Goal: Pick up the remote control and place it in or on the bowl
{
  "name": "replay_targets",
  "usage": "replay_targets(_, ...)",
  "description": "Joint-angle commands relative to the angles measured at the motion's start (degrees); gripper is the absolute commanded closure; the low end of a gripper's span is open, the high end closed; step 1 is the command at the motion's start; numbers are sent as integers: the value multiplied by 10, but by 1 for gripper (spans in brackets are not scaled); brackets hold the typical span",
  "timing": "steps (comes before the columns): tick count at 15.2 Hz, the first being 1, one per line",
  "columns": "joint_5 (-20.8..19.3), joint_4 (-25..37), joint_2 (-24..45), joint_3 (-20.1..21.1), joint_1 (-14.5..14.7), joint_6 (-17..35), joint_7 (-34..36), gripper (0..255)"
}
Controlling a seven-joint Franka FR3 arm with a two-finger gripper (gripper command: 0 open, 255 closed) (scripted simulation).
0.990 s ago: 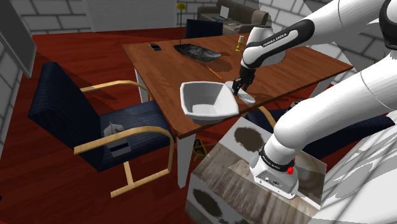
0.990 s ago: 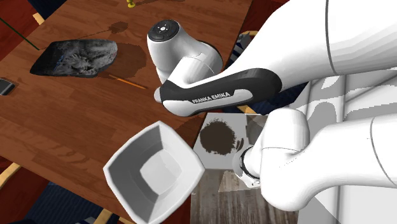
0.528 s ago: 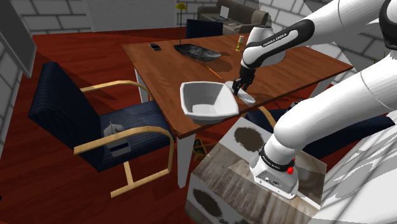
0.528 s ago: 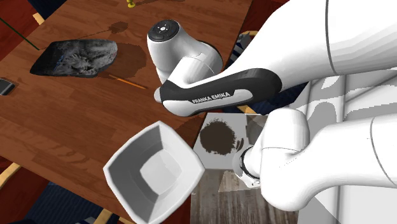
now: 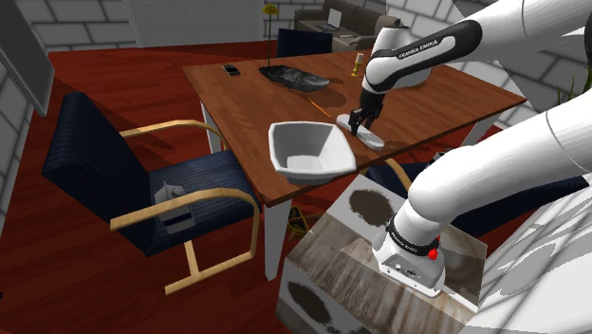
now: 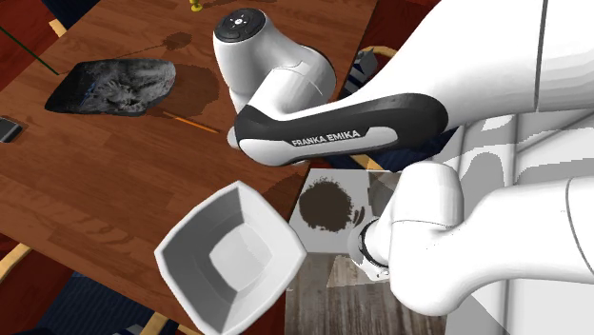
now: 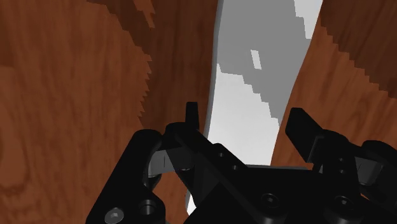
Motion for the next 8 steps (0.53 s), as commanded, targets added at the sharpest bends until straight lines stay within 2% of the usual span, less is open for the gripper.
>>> replay_targets(1,1,8,-11,4,-1,-20,1,255)
replay_targets(8,6,42,-43,17,-1,-85,1,255)
